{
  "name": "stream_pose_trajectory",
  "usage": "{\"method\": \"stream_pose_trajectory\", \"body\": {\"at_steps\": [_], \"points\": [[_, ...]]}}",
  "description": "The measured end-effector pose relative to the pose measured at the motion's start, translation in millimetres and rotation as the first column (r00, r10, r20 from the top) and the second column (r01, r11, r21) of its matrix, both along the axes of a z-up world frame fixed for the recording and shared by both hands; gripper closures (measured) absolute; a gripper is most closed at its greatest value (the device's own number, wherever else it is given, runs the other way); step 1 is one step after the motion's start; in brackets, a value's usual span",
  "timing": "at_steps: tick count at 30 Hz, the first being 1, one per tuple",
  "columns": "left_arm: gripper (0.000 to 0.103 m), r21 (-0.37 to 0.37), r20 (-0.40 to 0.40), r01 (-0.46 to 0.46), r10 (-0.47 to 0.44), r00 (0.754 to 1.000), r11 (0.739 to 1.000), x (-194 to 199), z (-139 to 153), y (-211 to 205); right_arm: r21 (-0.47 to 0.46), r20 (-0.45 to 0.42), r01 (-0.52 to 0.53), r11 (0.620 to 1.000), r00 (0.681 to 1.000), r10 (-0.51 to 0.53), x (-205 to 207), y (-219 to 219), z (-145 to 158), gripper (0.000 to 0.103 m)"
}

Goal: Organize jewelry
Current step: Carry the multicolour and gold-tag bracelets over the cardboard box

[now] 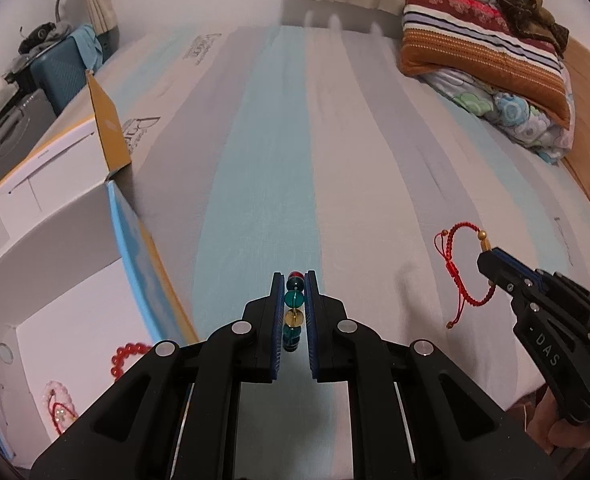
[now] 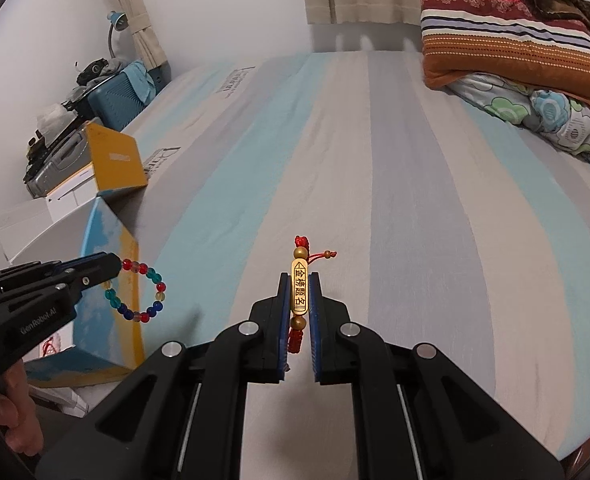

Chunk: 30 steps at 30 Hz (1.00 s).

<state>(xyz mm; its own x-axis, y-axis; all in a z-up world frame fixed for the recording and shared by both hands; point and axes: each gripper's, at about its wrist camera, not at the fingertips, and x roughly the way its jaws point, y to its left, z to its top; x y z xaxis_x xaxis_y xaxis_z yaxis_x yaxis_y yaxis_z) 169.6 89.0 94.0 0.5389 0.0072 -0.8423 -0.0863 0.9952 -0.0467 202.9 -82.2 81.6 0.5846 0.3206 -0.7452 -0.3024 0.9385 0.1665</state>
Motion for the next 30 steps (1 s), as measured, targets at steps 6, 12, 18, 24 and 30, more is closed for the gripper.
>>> {"method": "stream_pose_trajectory", "body": {"at_steps": [6,12,18,24,30], "points": [[0.094,-0.003,0.020,-0.013,0.013,1.000,1.000,-21.7,14.7,8.4,-0.009,0.013,-0.008,1.000,1.000,0.008,-21.3,8.1,16.5,0.095],[0.094,-0.003,0.049,-0.038,0.039,0.998,0.999,-46.0,34.2,27.7,-0.010,0.030,-0.024,1.000,0.999,0.024,-40.2,23.5,30.7,0.095],[0.094,-0.009,0.087,-0.090,0.090,0.992,0.996,-77.2,58.2,61.6,-0.001,0.052,-0.046,0.999,0.998,0.046,-55.3,47.4,47.4,0.095],[0.094,0.002,0.110,-0.179,0.178,0.978,0.984,-107.9,72.4,115.0,0.011,0.080,-0.112,0.994,0.991,0.111,-69.6,93.3,65.1,0.095],[0.094,0.001,0.092,-0.273,0.272,0.958,0.962,-135.8,66.6,168.7,0.003,0.087,-0.191,0.982,0.978,0.190,-82.2,144.8,71.9,0.095]]}}
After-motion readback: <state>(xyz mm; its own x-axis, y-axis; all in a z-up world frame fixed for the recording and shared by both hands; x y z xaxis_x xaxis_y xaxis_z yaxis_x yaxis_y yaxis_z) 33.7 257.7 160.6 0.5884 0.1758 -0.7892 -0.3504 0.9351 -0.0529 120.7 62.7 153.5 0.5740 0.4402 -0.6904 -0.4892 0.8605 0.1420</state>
